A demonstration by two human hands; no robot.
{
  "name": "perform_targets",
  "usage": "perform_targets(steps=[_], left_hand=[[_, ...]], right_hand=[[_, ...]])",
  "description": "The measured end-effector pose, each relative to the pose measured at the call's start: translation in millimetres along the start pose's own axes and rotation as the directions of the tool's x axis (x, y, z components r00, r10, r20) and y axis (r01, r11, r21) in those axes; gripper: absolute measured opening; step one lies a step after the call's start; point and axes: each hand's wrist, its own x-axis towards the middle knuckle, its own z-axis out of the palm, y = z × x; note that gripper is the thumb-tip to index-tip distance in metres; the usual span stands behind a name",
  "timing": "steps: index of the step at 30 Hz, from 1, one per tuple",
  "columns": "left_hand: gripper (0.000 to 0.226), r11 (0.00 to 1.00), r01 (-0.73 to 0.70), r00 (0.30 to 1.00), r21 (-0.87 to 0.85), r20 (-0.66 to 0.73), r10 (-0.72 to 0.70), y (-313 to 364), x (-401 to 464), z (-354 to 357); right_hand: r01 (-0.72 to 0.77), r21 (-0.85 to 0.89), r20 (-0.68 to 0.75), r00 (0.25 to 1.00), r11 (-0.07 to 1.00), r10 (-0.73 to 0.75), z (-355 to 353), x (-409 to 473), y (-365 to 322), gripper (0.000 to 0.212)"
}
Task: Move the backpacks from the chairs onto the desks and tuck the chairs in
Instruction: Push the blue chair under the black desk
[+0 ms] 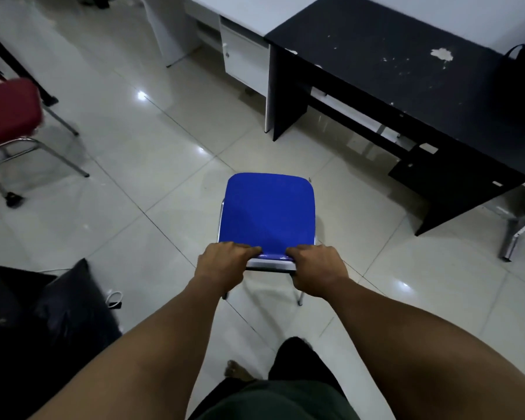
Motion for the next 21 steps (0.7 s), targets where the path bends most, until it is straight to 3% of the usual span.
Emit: perform_targets(steps=[6, 12, 15, 21], left_hand=[[0.068, 0.996, -0.026, 0.998, 0.087, 0.064, 0.021, -58.3, 21.2, -8.9], [0.048, 0.983, 0.001, 1.0, 0.184, -0.012, 0.001, -138.8, 57.4, -19.7], [0.049, 0.977, 0.054, 0.998, 0.204, 0.005, -0.056, -172.2, 76.0, -22.1], [0.052, 0.977, -0.021, 1.0, 0.211, 0.019, 0.017, -224.2, 111.9, -24.4]], right_hand=[[-0.06, 0.069, -0.034, 0.997, 0.996, 0.062, 4.0, 36.6, -35.0, 0.03], [-0.141, 0.198, -0.07, 0.985, 0.97, 0.158, -6.1, 103.4, -84.3, 0.027], [-0.187, 0.238, -0.07, 0.975, 0.953, 0.209, -11.7, 131.2, -104.0, 0.035], [-0.231, 0.237, -0.047, 0.967, 0.943, 0.249, -19.9, 178.6, -121.7, 0.042]])
